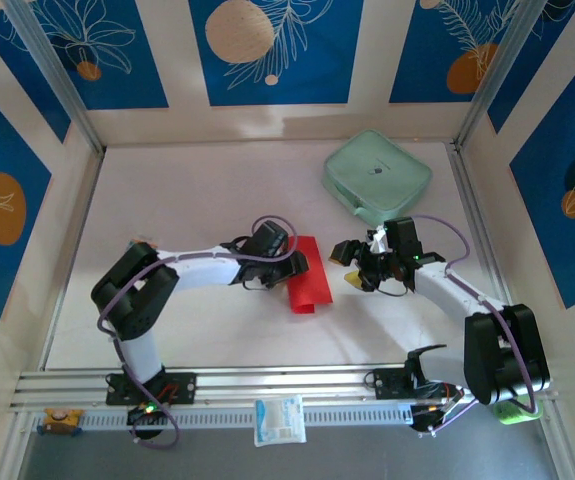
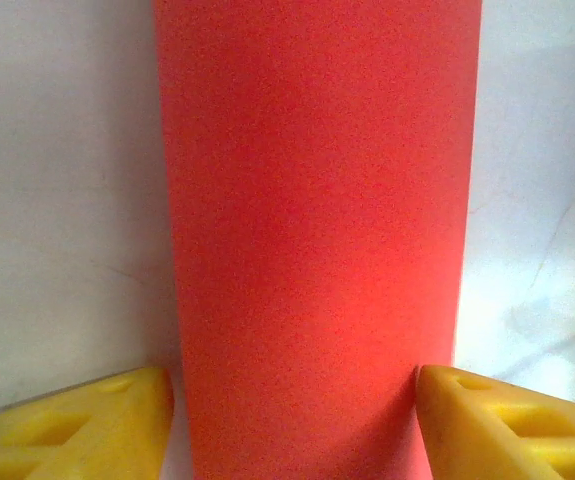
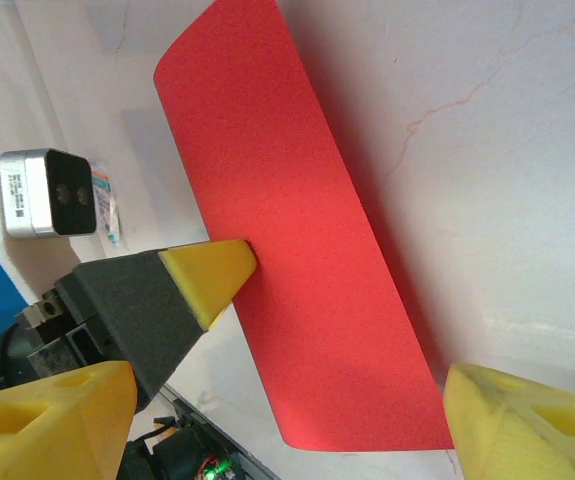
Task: Fold a paper plane with a square sheet of paper (pick it up from the middle)
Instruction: First fold the square sheet of paper in half at the center of the table.
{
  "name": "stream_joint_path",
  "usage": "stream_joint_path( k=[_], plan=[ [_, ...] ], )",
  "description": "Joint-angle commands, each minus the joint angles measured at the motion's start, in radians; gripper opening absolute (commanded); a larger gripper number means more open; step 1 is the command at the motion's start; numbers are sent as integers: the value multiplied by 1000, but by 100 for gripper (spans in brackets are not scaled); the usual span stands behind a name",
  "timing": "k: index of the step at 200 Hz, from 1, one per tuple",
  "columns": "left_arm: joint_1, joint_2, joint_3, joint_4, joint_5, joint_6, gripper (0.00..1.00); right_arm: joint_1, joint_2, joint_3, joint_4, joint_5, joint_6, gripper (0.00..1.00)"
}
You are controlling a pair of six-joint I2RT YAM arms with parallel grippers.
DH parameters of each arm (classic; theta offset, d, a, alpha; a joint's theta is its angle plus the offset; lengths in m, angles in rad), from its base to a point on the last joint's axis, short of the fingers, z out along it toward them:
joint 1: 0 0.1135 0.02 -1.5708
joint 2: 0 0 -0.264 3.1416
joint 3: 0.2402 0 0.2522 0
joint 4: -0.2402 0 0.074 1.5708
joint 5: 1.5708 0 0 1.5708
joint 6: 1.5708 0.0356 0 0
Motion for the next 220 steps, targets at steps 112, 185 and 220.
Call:
stream_joint_path(
  k=[112,185,220],
  plan=[
    [29,5,108,-292,-76,277,58,10,-5,10,6,-30,9,79],
    [40,52,149,-362,-71,369,56,16,2,7,14,-23,9,79],
    [42,69,150,-362,-63,382,56,18,2,3,13,-19,13,79]
  ],
)
